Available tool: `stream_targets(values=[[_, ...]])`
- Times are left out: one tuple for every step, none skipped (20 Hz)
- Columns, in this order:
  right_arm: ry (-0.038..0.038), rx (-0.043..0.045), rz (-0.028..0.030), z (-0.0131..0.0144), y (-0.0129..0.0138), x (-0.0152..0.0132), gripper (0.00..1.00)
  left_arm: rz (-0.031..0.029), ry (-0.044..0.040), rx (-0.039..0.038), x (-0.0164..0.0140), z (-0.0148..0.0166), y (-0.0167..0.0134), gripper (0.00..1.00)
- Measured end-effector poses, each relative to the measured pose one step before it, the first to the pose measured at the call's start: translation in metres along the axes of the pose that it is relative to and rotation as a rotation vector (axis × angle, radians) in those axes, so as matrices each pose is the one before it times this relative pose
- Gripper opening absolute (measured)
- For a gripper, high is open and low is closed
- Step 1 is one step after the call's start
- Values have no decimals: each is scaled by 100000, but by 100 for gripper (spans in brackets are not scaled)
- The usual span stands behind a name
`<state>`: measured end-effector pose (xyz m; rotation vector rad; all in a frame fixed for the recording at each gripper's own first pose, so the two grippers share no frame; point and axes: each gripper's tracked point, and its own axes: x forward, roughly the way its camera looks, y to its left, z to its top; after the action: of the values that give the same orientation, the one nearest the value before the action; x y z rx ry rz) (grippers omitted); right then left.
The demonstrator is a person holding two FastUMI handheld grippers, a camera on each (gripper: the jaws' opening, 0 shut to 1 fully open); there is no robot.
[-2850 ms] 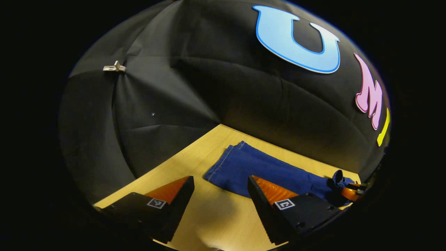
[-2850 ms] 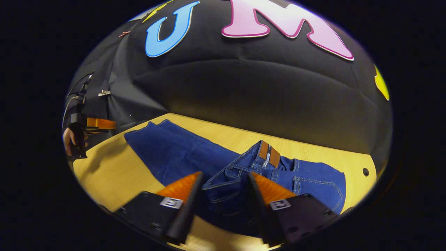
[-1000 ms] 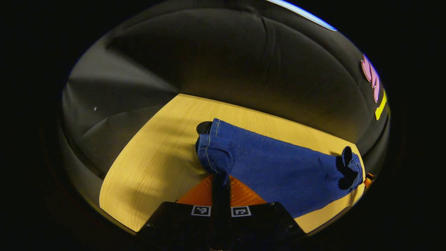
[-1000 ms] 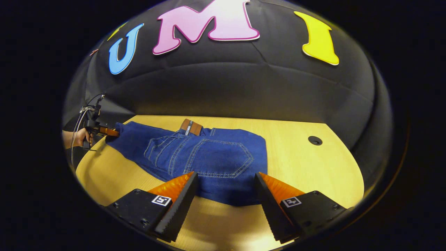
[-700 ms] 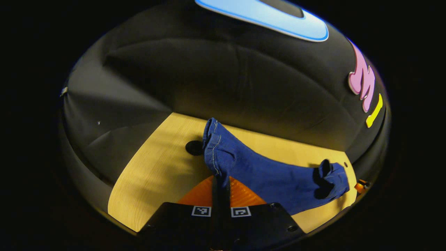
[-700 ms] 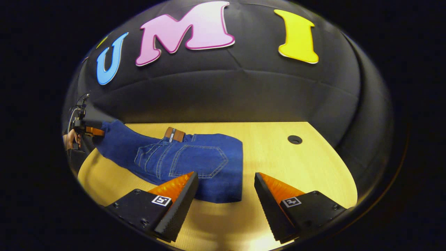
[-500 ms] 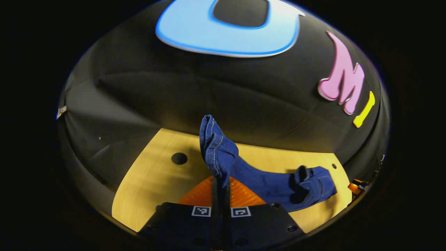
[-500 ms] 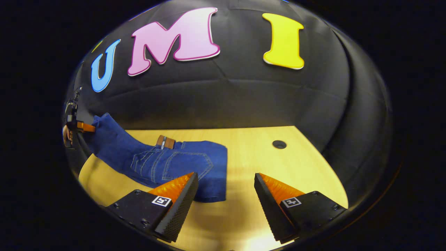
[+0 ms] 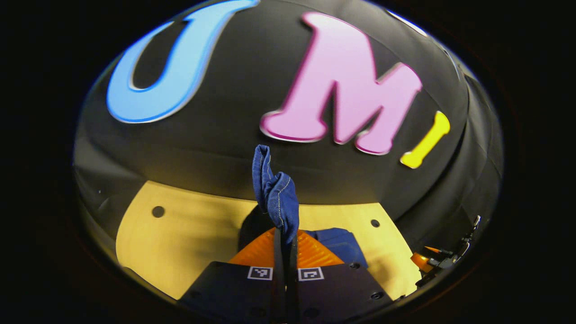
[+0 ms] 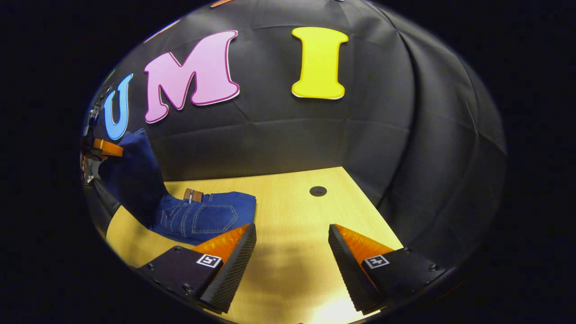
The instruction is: Grasp the waist and the cuffs of the jeans and fold them to make the two legs overlap; first hold the waist and fold one-third of the jeans toward the cuffs, then hold the cuffs and fold the remaining one-third in the same direction to finish folding.
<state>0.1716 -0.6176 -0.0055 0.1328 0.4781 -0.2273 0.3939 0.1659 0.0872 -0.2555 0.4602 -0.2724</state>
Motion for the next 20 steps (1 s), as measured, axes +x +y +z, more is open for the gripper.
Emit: stream_targets(values=[[640, 785, -474, -242, -621, -492, 98, -3031, 1698, 920, 1577, -635, -2937, 6], [372, 935, -1003, -318, -903, -618, 98, -3238, 1859, 292, 2484, -756, -3305, 6], [365, 1680, -826, -248, -695, -643, 99, -3007, 1775, -47, 1979, -1020, -2544, 6], [370, 1895, -955, -366, -838, -691, 99, -2514, 2171, 288, 1749, -1245, -2159, 6], [452, 2000, -827, -407, -701, -564, 98, -2058, 2071, 1240, 1966, -1145, -1606, 6], [348, 1487, -1138, -359, -645, -548, 98, -1631, 2239, 1105, 2146, -1216, -1388, 6], [15, 1224, -1160, -369, -819, -602, 98, -1452, 2108, 394, 1949, -1180, -961, 6], [332, 1059, -1430, -370, -809, -575, 97, -702, 2888, -122, 1735, -1421, -1005, 7], [611, 1287, -905, -420, -626, -446, 98, 258, 2888, 336, 1370, -1350, -715, 8], [420, 1204, -704, -299, -487, -489, 98, 350, 2271, 383, 1180, -1192, -325, 11], [159, 938, -509, -159, -413, -428, 98, 158, 1723, -295, 856, -904, -153, 13], [-73, 772, -316, -106, -542, -283, 98, -1886, 1094, -1213, -16, -629, -456, 13], [-213, 452, -312, 13, -295, -404, 98, -3638, -380, -2709, 108, -146, -1036, 27], [-448, 349, -113, -13, -271, -541, 98, -2812, -1704, -2986, 181, -132, -1497, 41], [-453, 298, 130, 149, -90, -378, 98, -2371, -2462, -1685, -267, 322, -1092, 55], [-208, 196, 249, 43, -70, -482, 98, -105, -2170, 195, -491, 223, -355, 69], [262, 68, 295, -65, 7, -442, 98, 1357, -2367, 1647, -814, 382, 14, 83], [388, -101, 583, 61, 95, -533, 98, 1819, -2860, 2748, -783, 258, 280, 97], [-434, -611, 1038, 287, 390, -547, 98, 1572, -3183, 3039, -1386, 604, 220, 97], [-1239, -1152, 394, 369, 223, -697, 98, 1173, -3327, 3200, -1594, 645, 153, 97]])
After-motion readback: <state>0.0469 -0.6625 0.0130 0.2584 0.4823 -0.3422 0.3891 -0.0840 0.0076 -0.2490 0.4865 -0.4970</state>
